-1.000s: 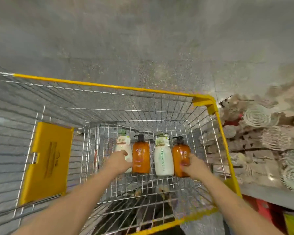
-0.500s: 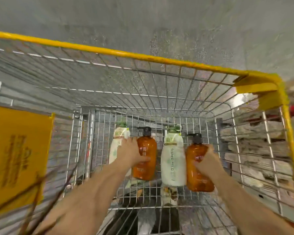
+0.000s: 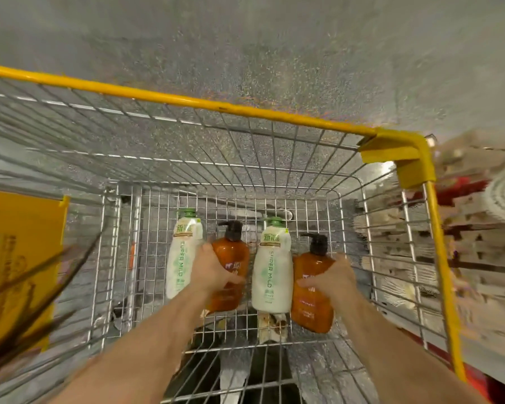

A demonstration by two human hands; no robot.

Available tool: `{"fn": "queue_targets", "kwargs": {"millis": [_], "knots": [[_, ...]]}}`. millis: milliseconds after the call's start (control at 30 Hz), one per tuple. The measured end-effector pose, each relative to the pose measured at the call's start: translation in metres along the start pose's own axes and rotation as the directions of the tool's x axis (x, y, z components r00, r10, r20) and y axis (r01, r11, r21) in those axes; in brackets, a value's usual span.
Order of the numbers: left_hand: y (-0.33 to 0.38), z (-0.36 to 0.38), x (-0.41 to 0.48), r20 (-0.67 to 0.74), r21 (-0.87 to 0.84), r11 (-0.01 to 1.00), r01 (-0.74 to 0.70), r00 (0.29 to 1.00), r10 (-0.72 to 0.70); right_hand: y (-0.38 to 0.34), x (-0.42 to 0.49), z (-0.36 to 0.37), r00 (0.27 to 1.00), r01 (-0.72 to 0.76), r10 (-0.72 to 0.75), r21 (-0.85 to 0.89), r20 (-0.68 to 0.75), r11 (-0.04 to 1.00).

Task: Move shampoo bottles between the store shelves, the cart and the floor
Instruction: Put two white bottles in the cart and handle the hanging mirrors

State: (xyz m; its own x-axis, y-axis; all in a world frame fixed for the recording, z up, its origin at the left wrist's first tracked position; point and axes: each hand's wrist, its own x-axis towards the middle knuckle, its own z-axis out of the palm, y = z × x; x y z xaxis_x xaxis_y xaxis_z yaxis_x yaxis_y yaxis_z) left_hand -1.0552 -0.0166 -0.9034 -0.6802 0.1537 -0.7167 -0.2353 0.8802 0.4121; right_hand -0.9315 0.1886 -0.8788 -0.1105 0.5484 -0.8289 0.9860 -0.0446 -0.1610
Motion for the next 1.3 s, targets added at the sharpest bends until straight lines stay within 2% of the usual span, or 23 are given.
{"fn": "queue_targets", "kwargs": {"millis": [167,333,433,567,667,900,1067,1300], "knots": [[0.013,-0.037,-0.037,0.019,0.05,0.996,-0.071,0.997,0.071,-0.004,-0.037,-0.028,0.993,0.113,-0.116,-0.14,-0.008,0.984],[0.048,-0.092,-0.095,0.054,-0.021,0.994,-0.108,0.993,0.109,-0.012,-0.102,-0.077,0.957,0.283,-0.288,-0.106,-0.043,0.953],[0.075,-0.127,-0.135,0.033,-0.047,0.975,-0.216,0.976,0.217,-0.014,-0.148,-0.108,0.92,0.374,-0.378,-0.06,-0.099,0.926],[0.117,-0.166,-0.186,0.024,0.022,0.916,-0.4,0.916,0.399,-0.005,-0.22,-0.142,0.879,0.438,-0.434,-0.026,-0.199,0.899],[0.144,-0.187,-0.222,0.03,0.059,0.831,-0.553,0.833,0.553,0.015,-0.278,-0.157,0.846,0.452,-0.427,0.004,-0.321,0.892],[0.189,-0.199,-0.328,0.166,-0.056,0.642,-0.765,0.627,0.761,0.087,-0.406,-0.183,0.747,0.482,-0.385,0.042,-0.542,0.875],[0.226,-0.183,-0.446,0.272,-0.122,0.431,-0.894,0.388,0.881,0.163,-0.499,-0.214,0.645,0.513,-0.331,0.07,-0.689,0.856],[0.239,-0.127,-0.618,0.351,-0.289,0.224,-0.931,0.115,0.929,0.316,-0.634,-0.248,0.473,0.538,-0.257,0.045,-0.843,0.842]]}}
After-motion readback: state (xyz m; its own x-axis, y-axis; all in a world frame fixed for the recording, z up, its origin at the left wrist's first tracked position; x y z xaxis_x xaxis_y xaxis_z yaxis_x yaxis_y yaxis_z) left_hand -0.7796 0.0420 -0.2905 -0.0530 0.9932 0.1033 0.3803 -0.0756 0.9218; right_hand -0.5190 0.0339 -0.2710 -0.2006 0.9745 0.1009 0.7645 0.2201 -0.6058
